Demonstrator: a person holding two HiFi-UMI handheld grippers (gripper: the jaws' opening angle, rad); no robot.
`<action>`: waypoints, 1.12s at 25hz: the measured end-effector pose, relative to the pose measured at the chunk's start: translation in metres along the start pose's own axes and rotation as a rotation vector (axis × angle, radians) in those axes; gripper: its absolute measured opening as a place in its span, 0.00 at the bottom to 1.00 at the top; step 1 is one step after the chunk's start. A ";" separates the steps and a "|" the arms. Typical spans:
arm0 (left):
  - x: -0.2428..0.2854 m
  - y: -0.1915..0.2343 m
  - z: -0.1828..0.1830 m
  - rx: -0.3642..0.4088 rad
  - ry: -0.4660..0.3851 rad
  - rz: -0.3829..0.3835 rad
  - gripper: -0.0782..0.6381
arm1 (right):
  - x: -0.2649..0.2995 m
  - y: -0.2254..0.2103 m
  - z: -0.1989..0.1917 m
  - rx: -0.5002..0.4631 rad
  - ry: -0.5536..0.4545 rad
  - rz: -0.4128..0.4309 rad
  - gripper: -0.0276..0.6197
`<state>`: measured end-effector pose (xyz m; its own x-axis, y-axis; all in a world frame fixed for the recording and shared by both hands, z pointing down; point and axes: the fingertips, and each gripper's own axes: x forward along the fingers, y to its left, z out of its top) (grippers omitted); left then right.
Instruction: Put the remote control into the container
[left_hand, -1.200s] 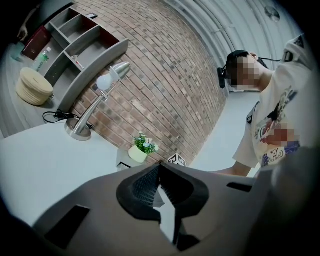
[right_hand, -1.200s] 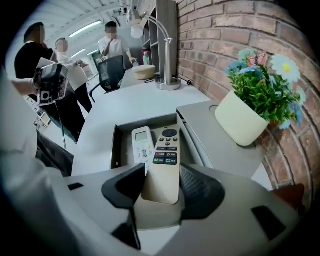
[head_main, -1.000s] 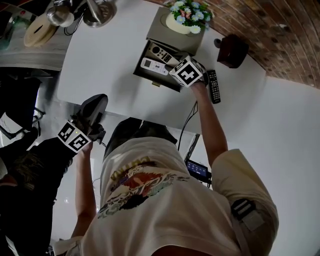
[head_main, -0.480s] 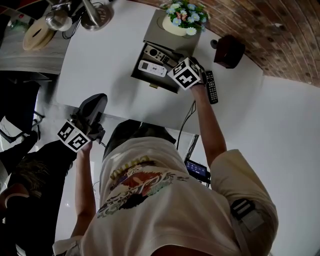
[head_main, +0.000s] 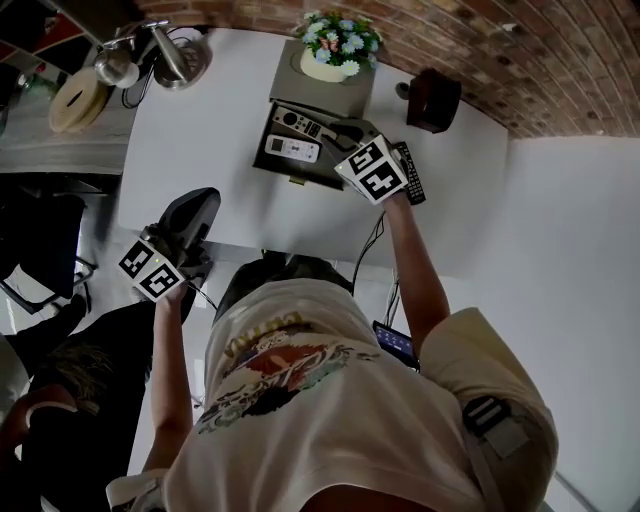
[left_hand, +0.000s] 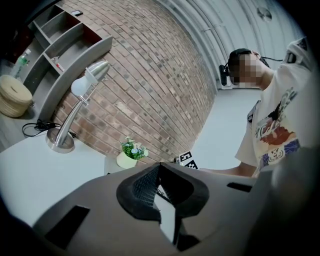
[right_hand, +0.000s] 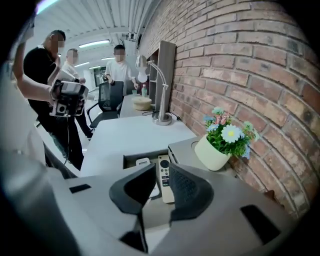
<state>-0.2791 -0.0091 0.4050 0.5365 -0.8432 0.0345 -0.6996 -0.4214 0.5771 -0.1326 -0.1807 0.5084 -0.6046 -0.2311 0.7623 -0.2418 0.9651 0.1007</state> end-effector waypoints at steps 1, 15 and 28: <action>0.003 -0.004 0.002 0.018 0.008 -0.011 0.12 | -0.008 0.004 0.002 0.006 -0.011 -0.005 0.16; 0.057 -0.050 0.029 0.125 0.003 -0.155 0.12 | -0.098 0.051 0.016 0.108 -0.173 -0.101 0.06; 0.095 -0.075 0.015 0.145 0.072 -0.228 0.12 | -0.134 0.052 -0.020 0.211 -0.223 -0.179 0.06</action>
<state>-0.1831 -0.0631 0.3526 0.7163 -0.6974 -0.0214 -0.6146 -0.6452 0.4538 -0.0491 -0.0968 0.4238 -0.6837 -0.4380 0.5837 -0.4965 0.8654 0.0678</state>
